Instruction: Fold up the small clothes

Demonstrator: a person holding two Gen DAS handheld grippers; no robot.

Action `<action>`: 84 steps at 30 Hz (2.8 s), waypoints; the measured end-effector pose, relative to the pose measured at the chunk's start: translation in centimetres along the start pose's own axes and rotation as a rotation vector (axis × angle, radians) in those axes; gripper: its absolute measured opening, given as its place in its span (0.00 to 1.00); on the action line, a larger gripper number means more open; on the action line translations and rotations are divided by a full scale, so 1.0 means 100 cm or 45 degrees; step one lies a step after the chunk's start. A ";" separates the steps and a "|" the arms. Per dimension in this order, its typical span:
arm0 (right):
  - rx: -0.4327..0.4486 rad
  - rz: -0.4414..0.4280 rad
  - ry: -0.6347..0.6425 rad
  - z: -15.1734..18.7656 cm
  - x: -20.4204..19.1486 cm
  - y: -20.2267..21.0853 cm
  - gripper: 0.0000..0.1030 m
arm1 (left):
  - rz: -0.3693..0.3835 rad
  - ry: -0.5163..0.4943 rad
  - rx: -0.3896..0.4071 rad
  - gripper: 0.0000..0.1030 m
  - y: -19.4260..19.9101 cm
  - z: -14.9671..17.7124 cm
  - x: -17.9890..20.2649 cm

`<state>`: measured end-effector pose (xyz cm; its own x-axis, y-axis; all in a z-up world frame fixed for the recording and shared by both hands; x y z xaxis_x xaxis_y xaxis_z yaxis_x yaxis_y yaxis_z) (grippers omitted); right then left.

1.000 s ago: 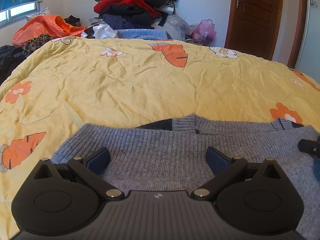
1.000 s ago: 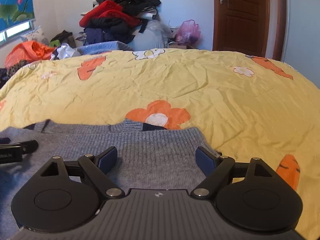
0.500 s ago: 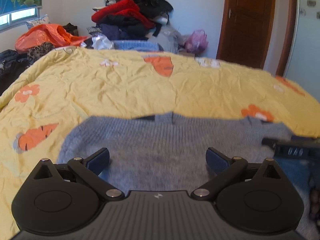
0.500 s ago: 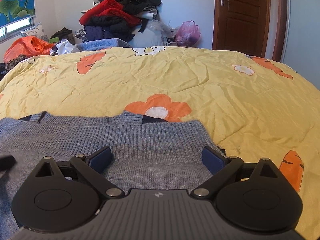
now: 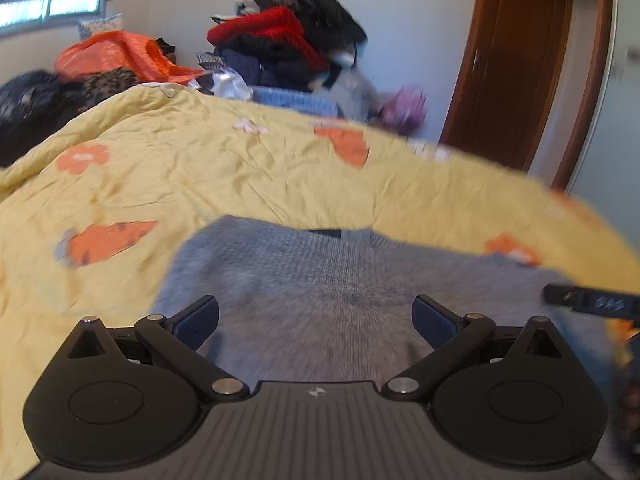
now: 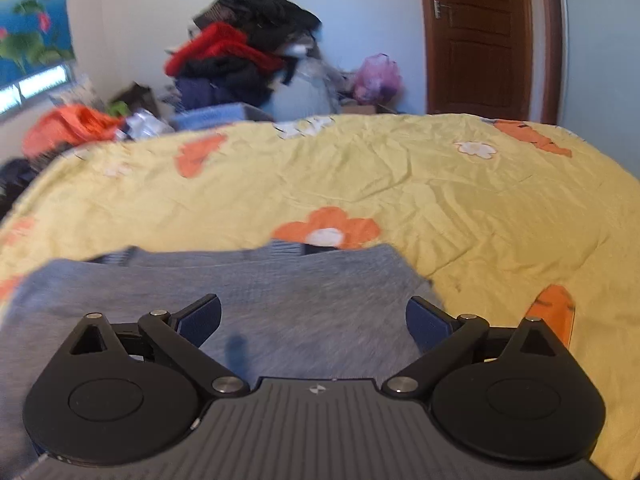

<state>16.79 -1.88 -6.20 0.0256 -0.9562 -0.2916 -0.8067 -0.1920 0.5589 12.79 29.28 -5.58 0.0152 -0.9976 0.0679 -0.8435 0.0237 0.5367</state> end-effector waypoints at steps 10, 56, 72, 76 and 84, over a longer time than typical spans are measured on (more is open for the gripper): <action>-0.077 -0.360 0.015 0.051 -0.078 0.064 0.98 | 0.099 0.807 -0.001 1.00 0.116 0.107 -0.070; -0.501 -0.577 0.245 -0.031 -0.117 -0.001 0.25 | 0.228 -0.482 0.270 0.08 0.092 0.038 0.139; -0.501 -0.544 -0.295 -0.021 0.019 -0.032 0.42 | 0.478 -0.610 0.012 0.09 0.039 0.088 0.247; -0.507 -0.522 -0.264 -0.021 0.014 -0.044 0.41 | 0.458 -0.650 0.029 0.09 0.048 0.094 0.254; -0.437 -0.537 -0.173 -0.026 0.015 -0.032 0.19 | 0.475 -0.687 0.022 0.09 0.043 0.090 0.263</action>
<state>20.92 -3.28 -6.40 0.2098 -0.7480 -0.6297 -0.5040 -0.6346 0.5859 4.71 2.56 -9.06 -0.5478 -0.8155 -0.1869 -0.7485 0.3778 0.5450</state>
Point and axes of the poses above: each gripper's, at about its wrist camera, not at the fingertips, and y roughly against the way its jaws point, x to its right, z to its underside, the point moved 10 cm from there along -y, roughly the way its jaws point, and after that the axes turned 8 degrees about -y, right-handed, at the moved point
